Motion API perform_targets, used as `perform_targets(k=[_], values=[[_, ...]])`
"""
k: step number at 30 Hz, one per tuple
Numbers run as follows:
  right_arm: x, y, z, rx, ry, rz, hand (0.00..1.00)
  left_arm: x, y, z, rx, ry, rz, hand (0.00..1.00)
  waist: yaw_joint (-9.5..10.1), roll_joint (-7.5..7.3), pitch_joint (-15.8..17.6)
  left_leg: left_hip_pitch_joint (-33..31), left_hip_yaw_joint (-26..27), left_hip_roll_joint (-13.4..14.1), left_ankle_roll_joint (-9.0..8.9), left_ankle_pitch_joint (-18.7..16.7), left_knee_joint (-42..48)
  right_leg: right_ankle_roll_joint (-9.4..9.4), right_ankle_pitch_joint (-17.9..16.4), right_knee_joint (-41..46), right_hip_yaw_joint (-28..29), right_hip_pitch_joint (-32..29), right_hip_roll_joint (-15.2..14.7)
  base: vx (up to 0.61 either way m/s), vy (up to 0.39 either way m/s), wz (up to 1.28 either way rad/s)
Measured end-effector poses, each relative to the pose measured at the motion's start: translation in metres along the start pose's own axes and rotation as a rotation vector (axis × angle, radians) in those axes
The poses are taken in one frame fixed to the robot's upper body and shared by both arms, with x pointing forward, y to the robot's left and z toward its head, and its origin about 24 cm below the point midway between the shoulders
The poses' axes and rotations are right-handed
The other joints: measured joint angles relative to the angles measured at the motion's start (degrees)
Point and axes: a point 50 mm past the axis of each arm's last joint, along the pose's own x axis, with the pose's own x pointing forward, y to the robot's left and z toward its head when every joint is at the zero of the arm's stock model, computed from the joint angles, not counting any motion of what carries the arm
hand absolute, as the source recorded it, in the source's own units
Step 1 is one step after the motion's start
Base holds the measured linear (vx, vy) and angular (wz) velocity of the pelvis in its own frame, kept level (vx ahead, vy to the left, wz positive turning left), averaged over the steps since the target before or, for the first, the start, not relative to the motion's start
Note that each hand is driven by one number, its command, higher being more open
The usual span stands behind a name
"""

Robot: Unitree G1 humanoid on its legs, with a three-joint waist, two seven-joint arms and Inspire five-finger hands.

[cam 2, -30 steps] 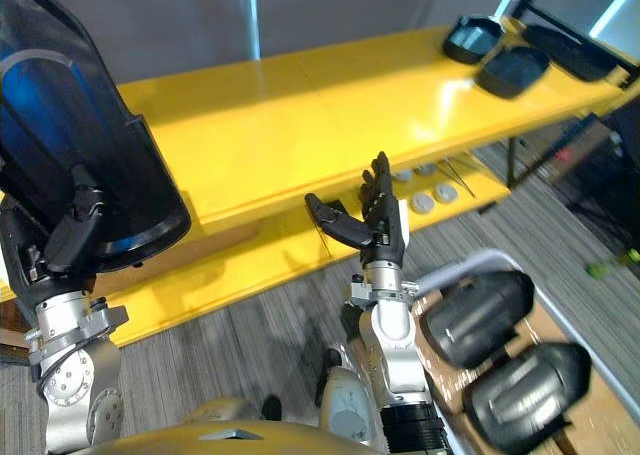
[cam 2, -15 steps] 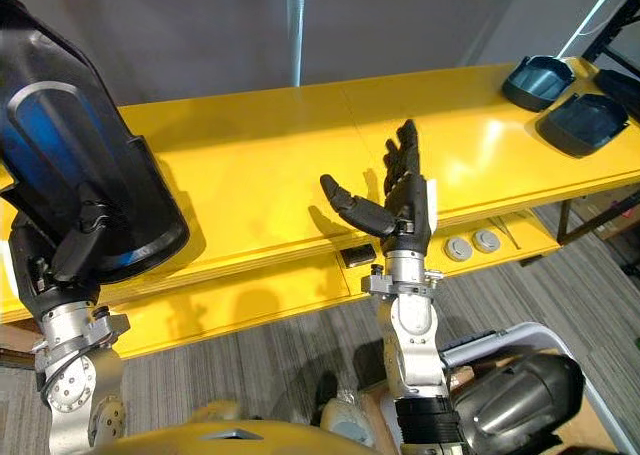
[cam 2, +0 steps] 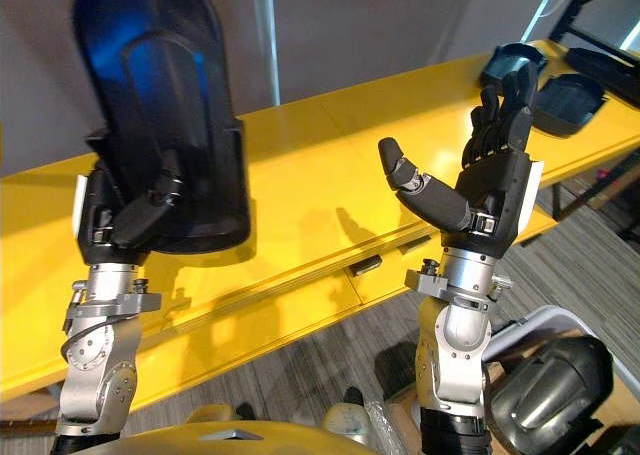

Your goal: Walk over and take three plastic housings, then place them on the shelf

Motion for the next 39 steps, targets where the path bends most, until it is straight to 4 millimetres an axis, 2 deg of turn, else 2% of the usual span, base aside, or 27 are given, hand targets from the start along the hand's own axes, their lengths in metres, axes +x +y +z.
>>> perform_targets(k=[6, 7, 11, 17, 20, 24, 33, 34, 39], values=[[-0.009, -0.006, -0.007, -0.03, 0.08, -0.014, 1.0, 0.019, -0.031, -0.028, -0.097, 0.19, -0.12, 0.0, -2.54, 0.07, -0.08, 1.26, 3.2, 1.1, -0.42, -1.06, 0.0, -0.05, 0.13, -0.1, 3.21, -0.76, 1.06, -0.01, -0.001, -0.32], [-0.01, -0.006, -0.008, -0.026, 0.09, -0.021, 1.0, 0.026, -0.037, -0.041, -0.125, 0.271, -0.112, 0.0, -3.48, 0.15, -0.14, 1.7, 4.27, 1.44, -0.58, -1.28, -0.09, 0.1, 0.26, -0.31, 4.39, -0.8, 1.4, -0.03, 0.006, -0.31], [-0.011, -0.007, -0.008, -0.027, 0.095, -0.021, 1.0, 0.037, -0.034, -0.064, -0.096, 0.39, -0.033, 0.0, -5.22, 0.05, -0.19, 2.15, 5.97, 2.21, -0.94, -1.54, -0.02, -0.37, 1.13, -1.44, 5.95, -1.06, 2.55, -0.02, -0.005, -0.28], [-0.011, -0.006, -0.01, -0.029, 0.112, 0.017, 1.0, 0.046, -0.021, -0.095, -0.046, 0.533, 0.184, 0.0, -6.27, 0.05, -0.19, 3.6, 7.84, 3.19, -1.54, -1.61, -0.81, -0.47, 1.45, -1.85, 7.85, -1.06, 3.83, 0.0, -0.006, -0.18], [-0.011, -0.003, -0.01, -0.023, 0.115, 0.041, 1.0, 0.056, -0.015, -0.095, -0.037, 0.52, 0.276, 0.0, -6.78, 0.05, -0.19, 3.68, 8.0, 3.23, -1.56, -1.59, -0.96, -0.47, 1.45, -1.87, 8.03, -1.09, 3.93, 0.0, 0.006, -0.03], [-0.011, 0.001, -0.013, -0.025, 0.14, 0.101, 1.0, 0.076, 0.003, -0.095, -0.006, 0.514, 0.42, 0.0, -7.01, -0.01, -0.23, 3.64, 8.87, 3.13, -1.51, -1.56, -1.15, -0.44, 1.6, -1.85, 8.89, -1.74, 3.93, -0.02, 0.024, -0.08], [-0.012, 0.009, -0.018, 0.032, 0.179, 0.164, 1.0, 0.08, 0.007, -0.099, 0.117, 0.536, 0.456, 0.0, -7.27, -0.94, -0.82, 4.62, 8.94, 2.75, -1.56, -0.36, -3.33, -0.46, 1.66, -1.87, 8.81, -1.61, 3.91, -0.01, 0.003, -0.01], [-0.012, 0.01, -0.018, 0.035, 0.18, 0.175, 1.0, 0.082, 0.007, -0.1, 0.144, 0.545, 0.455, 1.0, -7.33, -1.01, -0.86, 4.66, 8.93, 2.74, -1.56, -0.14, -3.52, -0.55, 1.76, -1.88, 8.81, -1.61, 3.93, -0.04, 0.001, 0.01], [-0.013, 0.01, -0.021, 0.04, 0.19, 0.177, 1.0, 0.084, 0.011, -0.102, 0.169, 0.572, 0.425, 1.0, -7.44, -1.1, -0.92, 4.92, 8.83, 2.66, -1.61, 0.53, -4.41, -0.57, 1.8, -1.89, 8.75, -1.63, 4.01, -0.04, -0.006, 0.01]])
